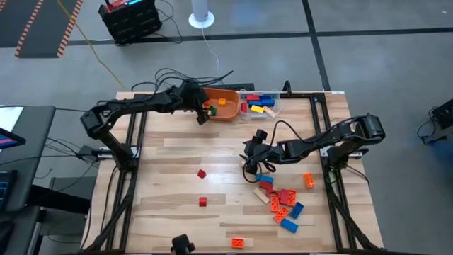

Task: Sort blocks by size
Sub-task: Put the top small red block into the orange bin

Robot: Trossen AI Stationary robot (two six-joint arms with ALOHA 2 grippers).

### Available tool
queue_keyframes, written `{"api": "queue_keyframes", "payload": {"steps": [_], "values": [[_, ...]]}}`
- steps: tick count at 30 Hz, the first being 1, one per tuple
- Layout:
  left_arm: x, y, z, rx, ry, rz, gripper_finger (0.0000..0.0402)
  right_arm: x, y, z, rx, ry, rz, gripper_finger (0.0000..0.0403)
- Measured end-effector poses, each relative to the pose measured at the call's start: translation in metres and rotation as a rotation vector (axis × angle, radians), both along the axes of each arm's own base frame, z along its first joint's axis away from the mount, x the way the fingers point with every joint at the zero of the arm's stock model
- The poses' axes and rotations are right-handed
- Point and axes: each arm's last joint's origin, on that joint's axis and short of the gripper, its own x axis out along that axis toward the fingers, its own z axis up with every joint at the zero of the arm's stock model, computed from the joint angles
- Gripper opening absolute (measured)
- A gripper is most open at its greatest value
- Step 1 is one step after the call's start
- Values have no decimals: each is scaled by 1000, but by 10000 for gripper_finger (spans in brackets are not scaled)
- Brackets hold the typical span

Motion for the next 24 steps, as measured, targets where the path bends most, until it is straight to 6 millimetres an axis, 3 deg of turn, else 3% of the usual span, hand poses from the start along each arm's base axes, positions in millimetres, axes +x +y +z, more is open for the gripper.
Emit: {"api": "queue_keyframes", "payload": {"steps": [4,7,15,20,24], "values": [[-5,-8,10,-18,-5,-32,255,0,-1,0,-2,3,-2,286],[-5,-31,17,-93,6,-171,257,0,-1,0,-2,3,-2,286],[12,-128,5,-307,163,-256,258,0,-1,0,3,1,-5,286],[15,-198,-16,-204,195,-238,258,0,-1,0,9,-2,-9,286],[14,-235,-22,-138,81,-183,258,0,2,0,12,-4,-2,286]]}}
